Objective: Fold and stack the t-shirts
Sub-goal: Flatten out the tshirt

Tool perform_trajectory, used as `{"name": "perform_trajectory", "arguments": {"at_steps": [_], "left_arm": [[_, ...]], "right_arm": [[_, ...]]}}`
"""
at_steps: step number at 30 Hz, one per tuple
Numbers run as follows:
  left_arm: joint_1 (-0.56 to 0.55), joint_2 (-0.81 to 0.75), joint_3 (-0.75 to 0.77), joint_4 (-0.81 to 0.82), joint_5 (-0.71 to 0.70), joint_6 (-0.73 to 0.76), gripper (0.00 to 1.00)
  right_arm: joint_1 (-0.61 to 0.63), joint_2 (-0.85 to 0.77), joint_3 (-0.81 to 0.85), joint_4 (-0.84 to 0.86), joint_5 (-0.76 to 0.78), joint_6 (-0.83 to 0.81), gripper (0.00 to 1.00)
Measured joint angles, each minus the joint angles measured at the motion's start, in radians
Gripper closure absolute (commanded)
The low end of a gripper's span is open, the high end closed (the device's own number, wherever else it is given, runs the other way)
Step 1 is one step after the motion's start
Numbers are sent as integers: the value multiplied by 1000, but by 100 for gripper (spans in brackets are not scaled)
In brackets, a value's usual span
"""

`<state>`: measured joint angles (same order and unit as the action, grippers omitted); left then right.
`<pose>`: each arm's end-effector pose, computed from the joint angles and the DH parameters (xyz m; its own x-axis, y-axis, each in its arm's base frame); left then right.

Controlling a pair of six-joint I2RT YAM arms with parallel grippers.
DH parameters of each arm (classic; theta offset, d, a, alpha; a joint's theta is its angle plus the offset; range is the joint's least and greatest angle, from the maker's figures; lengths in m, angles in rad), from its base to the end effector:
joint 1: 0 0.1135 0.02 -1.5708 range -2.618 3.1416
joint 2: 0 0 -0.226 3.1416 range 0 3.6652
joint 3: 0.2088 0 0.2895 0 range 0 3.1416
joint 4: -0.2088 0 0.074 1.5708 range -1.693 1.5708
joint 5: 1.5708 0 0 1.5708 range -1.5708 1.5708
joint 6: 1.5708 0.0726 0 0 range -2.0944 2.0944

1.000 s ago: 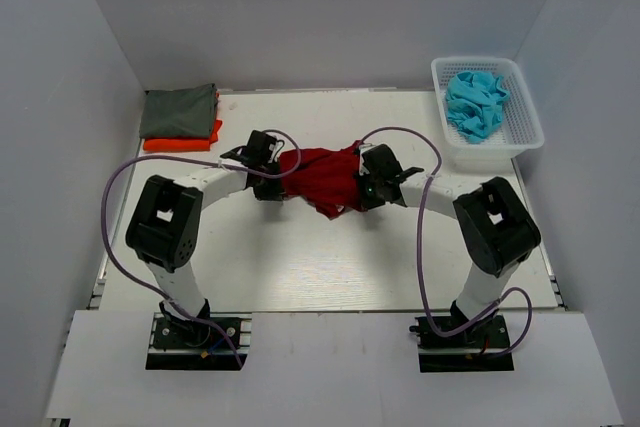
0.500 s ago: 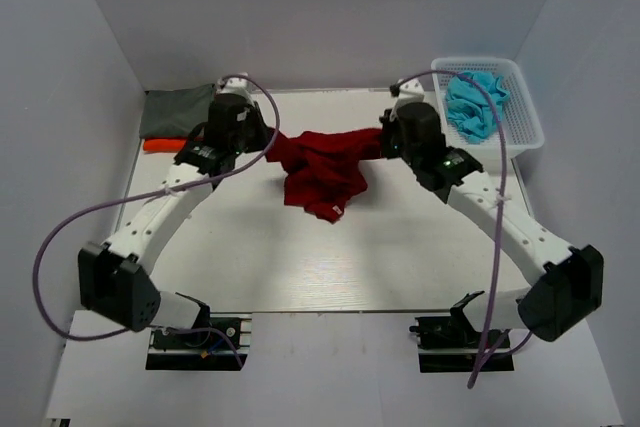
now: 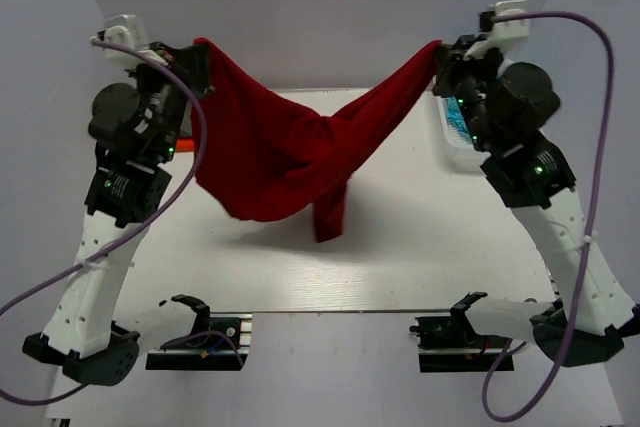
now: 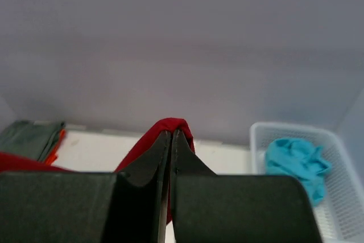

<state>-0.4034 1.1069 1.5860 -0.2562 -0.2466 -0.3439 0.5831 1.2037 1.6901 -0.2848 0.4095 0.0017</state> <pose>0.2676 -0.0949 0.5313 0.1369 -0.4139 -0.9000 0.2208 0.8984 -0.3796 0.2655 0.1405 0.5380 0.1668 0.1119 -0.9796 -0.1797 0.9803 0.0814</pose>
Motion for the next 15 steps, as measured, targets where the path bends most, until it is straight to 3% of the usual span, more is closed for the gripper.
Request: {"name": "perform_trajectory", "arguments": {"at_steps": [9, 15], "left_arm": [[0, -97, 129, -66, -311, 85, 100], [0, -182, 187, -94, -482, 138, 100]], "right_arm": [[-1, -144, 23, 148, 272, -257, 100], [0, -248, 21, 198, 360, -361, 100]]}}
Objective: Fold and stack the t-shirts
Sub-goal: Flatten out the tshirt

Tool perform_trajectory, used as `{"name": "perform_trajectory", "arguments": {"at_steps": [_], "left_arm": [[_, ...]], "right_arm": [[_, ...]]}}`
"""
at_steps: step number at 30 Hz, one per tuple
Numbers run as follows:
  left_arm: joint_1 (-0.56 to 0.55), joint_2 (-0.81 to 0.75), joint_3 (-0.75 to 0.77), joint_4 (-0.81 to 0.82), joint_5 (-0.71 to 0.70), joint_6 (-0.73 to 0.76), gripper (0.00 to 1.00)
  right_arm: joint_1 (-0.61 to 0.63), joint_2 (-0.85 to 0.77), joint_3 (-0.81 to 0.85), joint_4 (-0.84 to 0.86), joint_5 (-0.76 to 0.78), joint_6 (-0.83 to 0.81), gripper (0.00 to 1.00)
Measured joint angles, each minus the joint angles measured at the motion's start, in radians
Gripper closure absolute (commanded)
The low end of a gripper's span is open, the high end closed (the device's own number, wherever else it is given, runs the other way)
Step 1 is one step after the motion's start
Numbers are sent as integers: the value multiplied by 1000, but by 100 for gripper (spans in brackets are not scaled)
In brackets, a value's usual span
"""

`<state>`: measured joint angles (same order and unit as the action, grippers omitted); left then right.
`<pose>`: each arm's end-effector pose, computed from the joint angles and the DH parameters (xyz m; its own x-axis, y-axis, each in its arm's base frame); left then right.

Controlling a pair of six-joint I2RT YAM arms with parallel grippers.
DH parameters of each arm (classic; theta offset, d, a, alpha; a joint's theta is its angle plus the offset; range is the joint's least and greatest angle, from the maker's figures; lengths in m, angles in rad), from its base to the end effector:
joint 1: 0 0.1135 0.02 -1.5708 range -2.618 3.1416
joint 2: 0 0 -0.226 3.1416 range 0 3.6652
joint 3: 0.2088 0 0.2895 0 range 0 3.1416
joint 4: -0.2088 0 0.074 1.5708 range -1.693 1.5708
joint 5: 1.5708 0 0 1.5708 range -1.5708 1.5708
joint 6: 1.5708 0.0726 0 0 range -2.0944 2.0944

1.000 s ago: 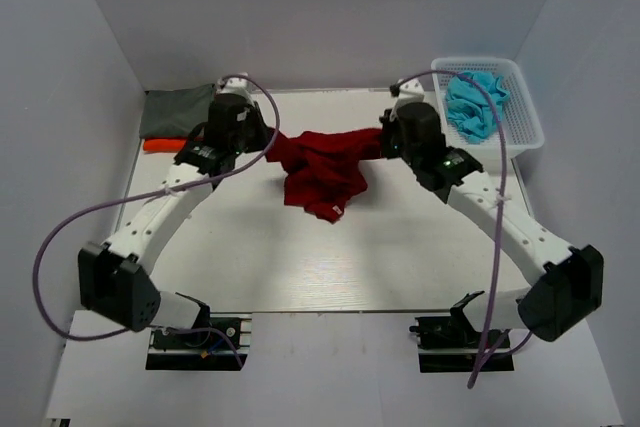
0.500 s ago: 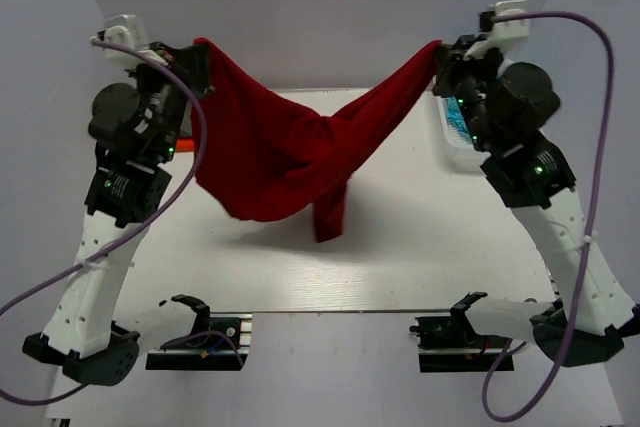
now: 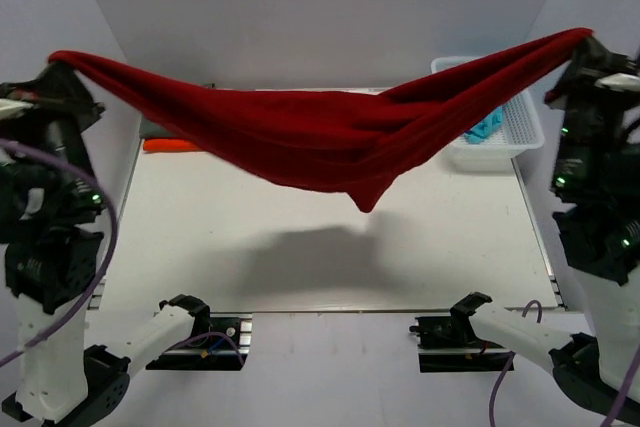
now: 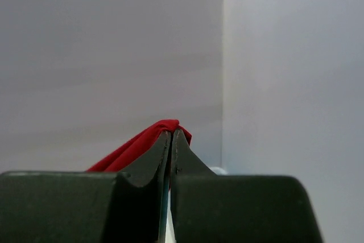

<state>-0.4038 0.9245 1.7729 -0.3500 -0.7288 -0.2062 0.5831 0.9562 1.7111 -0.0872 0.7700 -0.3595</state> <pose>0.1465 -0.0100 0.6073 0.4804 -0.3713 -0.7946 -0.1496 0.8580 -0.4914 0.1563 0.0425 0.6140 0.4624 0.0024 -0.8867 0.2390 0.9627 0.1272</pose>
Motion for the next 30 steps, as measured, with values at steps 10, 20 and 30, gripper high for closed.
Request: {"name": "perform_trajectory", "arguments": {"at_steps": [10, 20, 30], "left_arm": [[0, -26, 202, -31, -203, 103, 100], [2, 29, -54, 58, -300, 140, 100], [68, 575, -297, 95, -331, 28, 100]], "right_arm": [[0, -217, -1, 26, -5, -13, 100], [0, -242, -296, 53, 28, 64, 100], [-69, 137, -777, 181, 100, 199, 100]]}}
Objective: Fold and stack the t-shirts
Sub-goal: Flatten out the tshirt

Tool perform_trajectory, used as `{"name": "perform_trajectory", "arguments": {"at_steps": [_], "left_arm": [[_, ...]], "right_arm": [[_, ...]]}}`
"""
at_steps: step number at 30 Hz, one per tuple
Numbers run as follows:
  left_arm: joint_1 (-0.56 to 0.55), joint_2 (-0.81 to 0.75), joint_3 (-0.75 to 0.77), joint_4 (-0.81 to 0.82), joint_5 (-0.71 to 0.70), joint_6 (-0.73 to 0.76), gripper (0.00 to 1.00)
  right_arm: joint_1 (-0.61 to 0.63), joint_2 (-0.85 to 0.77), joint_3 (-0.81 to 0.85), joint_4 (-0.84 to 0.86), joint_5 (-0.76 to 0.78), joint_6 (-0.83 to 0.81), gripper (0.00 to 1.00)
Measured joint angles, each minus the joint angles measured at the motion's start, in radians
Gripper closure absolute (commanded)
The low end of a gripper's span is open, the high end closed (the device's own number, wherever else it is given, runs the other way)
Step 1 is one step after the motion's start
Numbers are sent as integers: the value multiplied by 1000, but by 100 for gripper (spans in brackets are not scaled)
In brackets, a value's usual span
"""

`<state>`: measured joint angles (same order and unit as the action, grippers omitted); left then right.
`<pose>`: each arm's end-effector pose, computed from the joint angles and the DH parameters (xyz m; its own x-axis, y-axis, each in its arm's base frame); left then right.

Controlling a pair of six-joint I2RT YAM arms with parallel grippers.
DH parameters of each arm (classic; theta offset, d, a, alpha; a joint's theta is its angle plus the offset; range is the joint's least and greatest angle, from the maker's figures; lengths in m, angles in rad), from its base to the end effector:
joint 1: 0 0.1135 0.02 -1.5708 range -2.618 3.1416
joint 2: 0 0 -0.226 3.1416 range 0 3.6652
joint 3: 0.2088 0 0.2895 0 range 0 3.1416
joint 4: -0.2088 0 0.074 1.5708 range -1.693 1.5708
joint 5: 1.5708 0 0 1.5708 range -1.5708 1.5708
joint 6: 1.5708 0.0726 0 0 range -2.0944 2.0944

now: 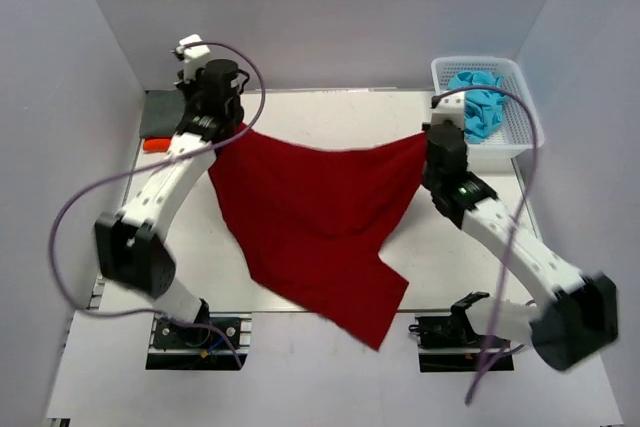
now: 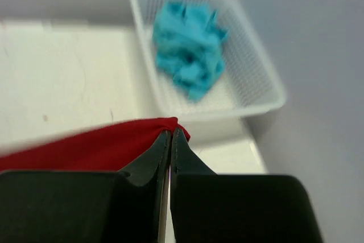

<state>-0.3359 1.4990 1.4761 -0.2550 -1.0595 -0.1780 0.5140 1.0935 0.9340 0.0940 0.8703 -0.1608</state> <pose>0.3925 -0.0700 0.3624 -0.1433 -0.0417 -0.9888 -0.6664 0.7428 0.0652 0.3111 0.1119 0.3206 -0.1119 -0.1817 -0.9770 0.3338 0.9192 -0.2092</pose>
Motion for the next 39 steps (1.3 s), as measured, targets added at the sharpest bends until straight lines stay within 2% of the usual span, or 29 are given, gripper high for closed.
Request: {"name": "perform_trajectory", "arguments": {"at_steps": [3, 6, 7, 8, 9, 10, 11, 12, 13, 14, 16, 20, 24, 27, 33, 39], "left_arm": [[50, 185, 48, -22, 39, -50, 100], [102, 396, 199, -47, 97, -96, 100], [113, 460, 261, -54, 108, -103, 100], [124, 539, 357, -82, 121, -114, 95], [133, 624, 469, -106, 136, -121, 78], [142, 715, 594, -133, 157, -121, 56], [150, 805, 736, -172, 181, -125, 1], [156, 887, 857, -196, 209, -124, 0], [160, 938, 934, -211, 237, -131, 0], [163, 959, 951, -211, 270, -137, 0], [165, 932, 871, -209, 336, -140, 0], [158, 803, 656, -209, 473, -151, 0], [140, 711, 639, -269, 617, -160, 0], [120, 611, 587, -310, 761, -194, 0], [72, 390, 192, -298, 1009, -301, 0], [18, 407, -148, -331, 1117, -389, 0]], "right_arm": [[-70, 162, -26, -14, -66, 51, 100], [-141, 279, -21, 22, -137, 69, 100], [-168, 327, 3, 10, -153, 74, 86], [-190, 389, 52, 6, -177, 77, 71], [-209, 454, 111, 1, -195, 83, 53], [-227, 528, 188, -8, -212, 86, 27], [-241, 590, 260, -20, -225, 92, 15], [-254, 651, 336, -37, -240, 91, 10], [-264, 697, 399, -63, -251, 85, 10], [-271, 740, 468, -97, -262, 81, 10], [-280, 793, 563, -143, -275, 79, 10], [-283, 795, 632, -229, -285, 80, 10], [-283, 763, 632, -303, -388, 91, 10], [-283, 745, 625, -351, -531, 114, 10], [-270, 795, 637, -423, -774, 186, 10], [-248, 962, 673, -467, -875, 242, 10]]}}
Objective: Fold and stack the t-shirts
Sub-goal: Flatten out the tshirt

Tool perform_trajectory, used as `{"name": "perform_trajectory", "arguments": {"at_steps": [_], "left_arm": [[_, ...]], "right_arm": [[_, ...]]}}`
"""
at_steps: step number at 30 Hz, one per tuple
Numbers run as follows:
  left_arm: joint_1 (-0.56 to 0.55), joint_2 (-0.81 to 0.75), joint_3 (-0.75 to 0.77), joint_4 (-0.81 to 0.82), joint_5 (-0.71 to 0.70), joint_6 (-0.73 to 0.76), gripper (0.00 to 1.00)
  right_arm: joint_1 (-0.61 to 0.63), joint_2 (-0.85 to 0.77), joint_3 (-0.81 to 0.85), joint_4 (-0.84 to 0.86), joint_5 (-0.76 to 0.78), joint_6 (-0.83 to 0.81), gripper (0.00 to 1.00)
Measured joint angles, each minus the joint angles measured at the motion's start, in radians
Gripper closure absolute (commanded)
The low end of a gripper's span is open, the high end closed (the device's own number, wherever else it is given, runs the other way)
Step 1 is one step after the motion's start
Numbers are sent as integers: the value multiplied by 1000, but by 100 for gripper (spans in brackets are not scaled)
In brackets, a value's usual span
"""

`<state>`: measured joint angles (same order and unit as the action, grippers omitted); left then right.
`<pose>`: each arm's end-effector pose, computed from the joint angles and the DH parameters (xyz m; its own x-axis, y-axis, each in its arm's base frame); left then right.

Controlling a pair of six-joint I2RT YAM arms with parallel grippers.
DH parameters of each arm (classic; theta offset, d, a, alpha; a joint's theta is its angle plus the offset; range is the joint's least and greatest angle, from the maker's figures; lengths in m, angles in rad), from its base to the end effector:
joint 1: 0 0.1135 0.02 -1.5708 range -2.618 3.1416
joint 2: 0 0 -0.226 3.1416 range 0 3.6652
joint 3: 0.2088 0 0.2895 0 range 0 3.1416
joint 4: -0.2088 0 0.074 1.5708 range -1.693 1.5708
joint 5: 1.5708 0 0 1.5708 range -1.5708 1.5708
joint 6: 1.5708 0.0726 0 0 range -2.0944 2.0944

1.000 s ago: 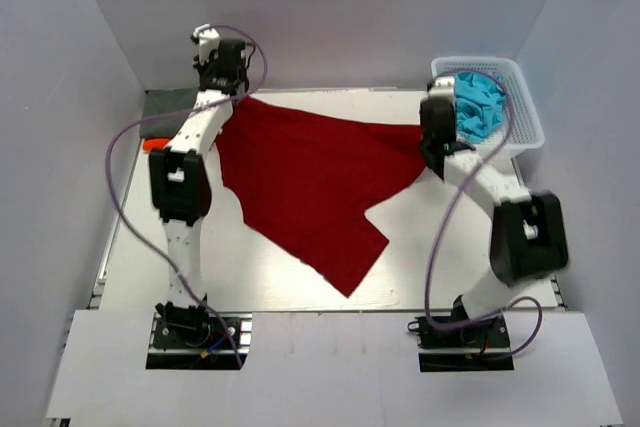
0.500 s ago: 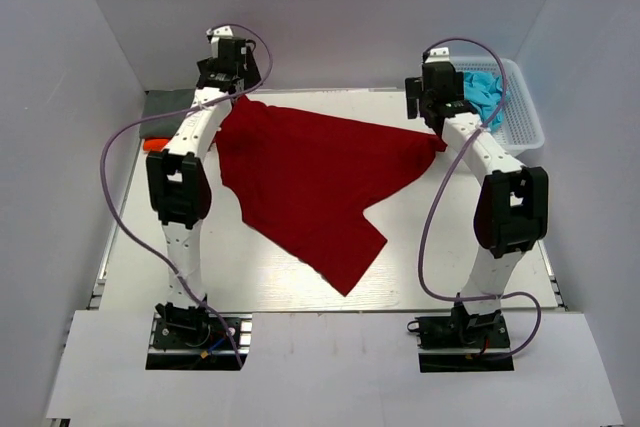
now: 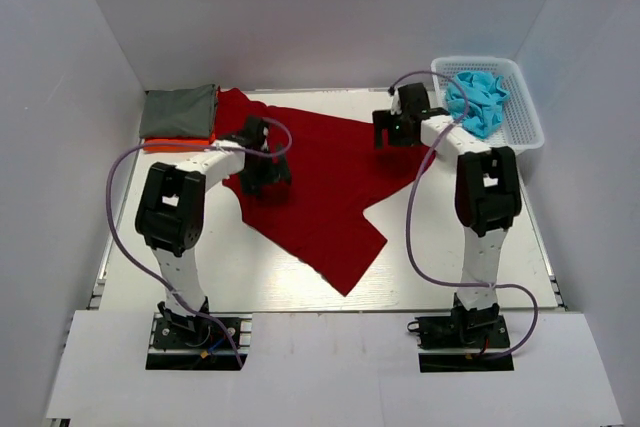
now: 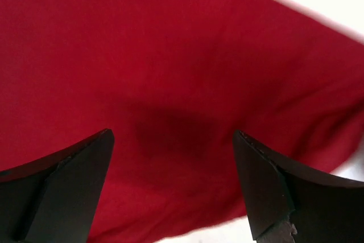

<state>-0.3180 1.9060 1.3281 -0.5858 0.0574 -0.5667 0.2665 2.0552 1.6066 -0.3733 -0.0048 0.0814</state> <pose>0.3999 -0.1360 0.0880 -0.9151 -0.2630 -0.3058 -0.1867 0.9482 -0.2570 0.4883 0.1337 0.1374 -0.7259 -0.1139 -0.6783 -0.2082 0.9763 0.0589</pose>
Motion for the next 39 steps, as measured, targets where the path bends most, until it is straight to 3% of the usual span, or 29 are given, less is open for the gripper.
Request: {"name": "perform_trajectory", "arguments": {"at_steps": [8, 16, 21, 26, 32, 39], "left_arm": [[-17, 2, -39, -24, -45, -48, 0], [5, 217, 271, -214, -255, -42, 0], [51, 361, 509, -262, -274, 5, 0], [89, 473, 709, -278, -265, 49, 0], [91, 332, 569, -302, -258, 71, 0], [87, -190, 148, -406, -283, -47, 0]], "right_arm": [[37, 32, -108, 41, -27, 42, 10], [92, -208, -439, 101, -84, 83, 14], [176, -399, -607, 3, -175, 122, 12], [196, -568, -642, -85, -171, 142, 10], [150, -684, -602, -169, -47, 223, 10], [52, -750, -624, -348, 163, 390, 10]]}}
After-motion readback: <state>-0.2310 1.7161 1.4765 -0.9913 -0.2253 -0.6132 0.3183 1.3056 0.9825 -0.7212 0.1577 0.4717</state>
